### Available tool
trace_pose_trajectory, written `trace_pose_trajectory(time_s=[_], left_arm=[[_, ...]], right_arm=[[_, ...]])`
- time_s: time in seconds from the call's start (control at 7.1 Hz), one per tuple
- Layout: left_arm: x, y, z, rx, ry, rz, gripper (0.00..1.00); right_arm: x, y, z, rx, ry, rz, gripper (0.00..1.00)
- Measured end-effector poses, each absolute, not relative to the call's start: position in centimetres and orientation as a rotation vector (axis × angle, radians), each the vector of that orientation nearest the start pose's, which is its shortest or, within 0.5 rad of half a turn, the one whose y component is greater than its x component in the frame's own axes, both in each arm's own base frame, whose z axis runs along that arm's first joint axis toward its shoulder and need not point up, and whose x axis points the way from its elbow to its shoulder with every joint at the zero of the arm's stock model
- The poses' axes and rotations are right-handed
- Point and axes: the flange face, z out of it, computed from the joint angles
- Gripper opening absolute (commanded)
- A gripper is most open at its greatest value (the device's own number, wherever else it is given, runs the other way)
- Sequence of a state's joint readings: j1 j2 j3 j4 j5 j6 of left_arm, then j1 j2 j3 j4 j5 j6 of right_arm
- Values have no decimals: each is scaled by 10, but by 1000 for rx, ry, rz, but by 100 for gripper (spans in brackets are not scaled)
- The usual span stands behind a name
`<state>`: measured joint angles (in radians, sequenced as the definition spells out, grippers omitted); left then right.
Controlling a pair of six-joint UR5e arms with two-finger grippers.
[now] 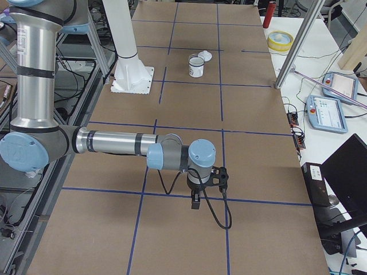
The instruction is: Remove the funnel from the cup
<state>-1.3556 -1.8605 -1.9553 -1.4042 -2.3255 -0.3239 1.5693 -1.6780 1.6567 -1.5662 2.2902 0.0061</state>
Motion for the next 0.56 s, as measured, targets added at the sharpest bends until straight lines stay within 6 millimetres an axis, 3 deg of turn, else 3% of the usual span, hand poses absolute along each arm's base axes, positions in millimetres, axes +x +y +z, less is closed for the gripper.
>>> trace_pose_trajectory(time_s=[0.28,0.56], left_arm=[[135,-546,275,243,885,111,100],[224,-528,235,219,874,114,100]], right_arm=[[67,-445,670,-19,-719,11,100],[67,-445,670,-19,-719,10,100]])
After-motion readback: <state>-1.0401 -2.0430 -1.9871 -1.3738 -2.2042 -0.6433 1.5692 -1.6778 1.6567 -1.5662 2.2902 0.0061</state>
